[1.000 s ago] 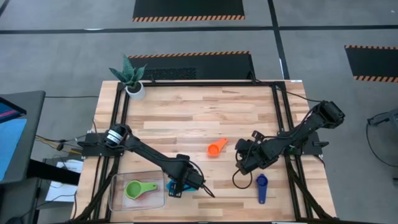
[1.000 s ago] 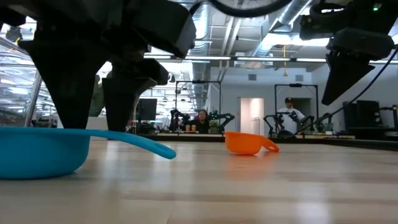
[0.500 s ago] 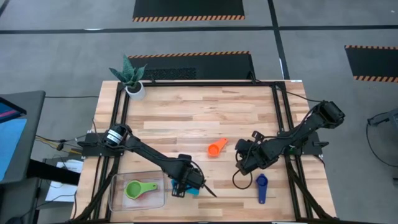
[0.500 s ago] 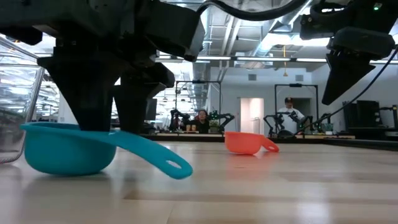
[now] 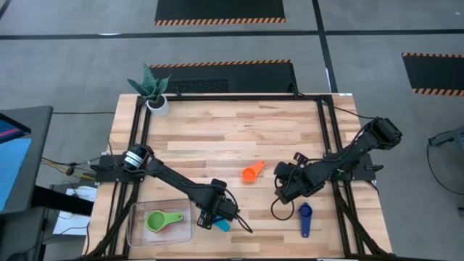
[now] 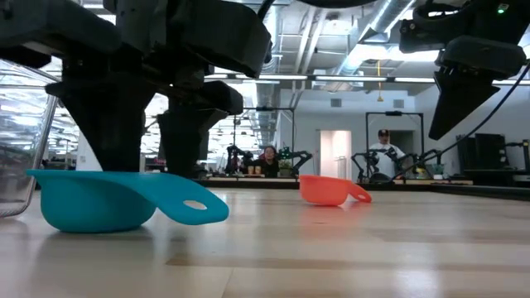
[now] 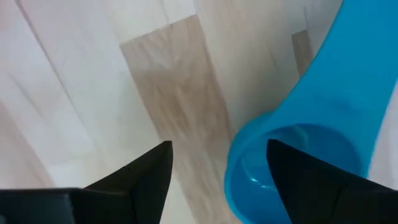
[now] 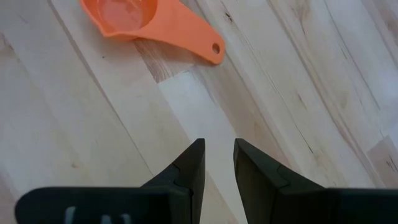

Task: Nest measuring cups in basket
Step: Stack the light blue measuring cup on top of the green measuring cup in the transparent bin

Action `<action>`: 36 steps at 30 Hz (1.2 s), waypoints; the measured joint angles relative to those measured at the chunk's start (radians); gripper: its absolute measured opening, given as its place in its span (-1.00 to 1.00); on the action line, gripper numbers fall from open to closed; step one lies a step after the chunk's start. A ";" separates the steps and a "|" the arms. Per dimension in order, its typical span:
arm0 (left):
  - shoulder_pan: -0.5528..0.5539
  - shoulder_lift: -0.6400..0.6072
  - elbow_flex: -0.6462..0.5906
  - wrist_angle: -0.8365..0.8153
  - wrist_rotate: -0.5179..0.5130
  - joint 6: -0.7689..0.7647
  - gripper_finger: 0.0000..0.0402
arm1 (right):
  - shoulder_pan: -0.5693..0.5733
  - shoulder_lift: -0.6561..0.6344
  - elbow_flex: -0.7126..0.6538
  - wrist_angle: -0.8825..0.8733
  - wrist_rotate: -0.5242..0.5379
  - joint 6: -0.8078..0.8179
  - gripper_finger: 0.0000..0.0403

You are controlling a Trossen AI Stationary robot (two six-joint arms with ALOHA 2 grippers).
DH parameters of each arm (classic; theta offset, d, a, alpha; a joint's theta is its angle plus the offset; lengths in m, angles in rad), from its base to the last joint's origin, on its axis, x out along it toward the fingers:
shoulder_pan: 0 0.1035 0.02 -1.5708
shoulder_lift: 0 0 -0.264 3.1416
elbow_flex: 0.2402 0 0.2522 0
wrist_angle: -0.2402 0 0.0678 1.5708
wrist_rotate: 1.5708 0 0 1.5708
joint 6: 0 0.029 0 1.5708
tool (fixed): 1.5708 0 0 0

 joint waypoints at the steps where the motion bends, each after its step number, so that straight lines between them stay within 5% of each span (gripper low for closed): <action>1: 0.000 0.000 0.000 0.000 -0.007 0.016 0.23 | 0.000 0.000 0.000 0.000 0.000 0.000 -0.46; 18: 0.000 0.000 0.000 0.033 0.030 0.250 -0.32 | 0.000 0.000 0.000 0.000 0.000 0.000 -0.46; 24: 0.000 -0.001 -0.001 0.074 0.029 0.248 -0.69 | 0.000 0.000 0.000 0.000 0.000 0.000 -0.46; 27: 0.002 -0.001 -0.001 0.078 0.036 0.207 -0.94 | 0.000 0.000 0.000 -0.001 0.000 0.000 -0.46; 36: 0.064 -0.008 0.128 0.037 -0.013 -0.140 -0.99 | 0.000 0.000 0.000 0.001 0.000 0.000 -0.46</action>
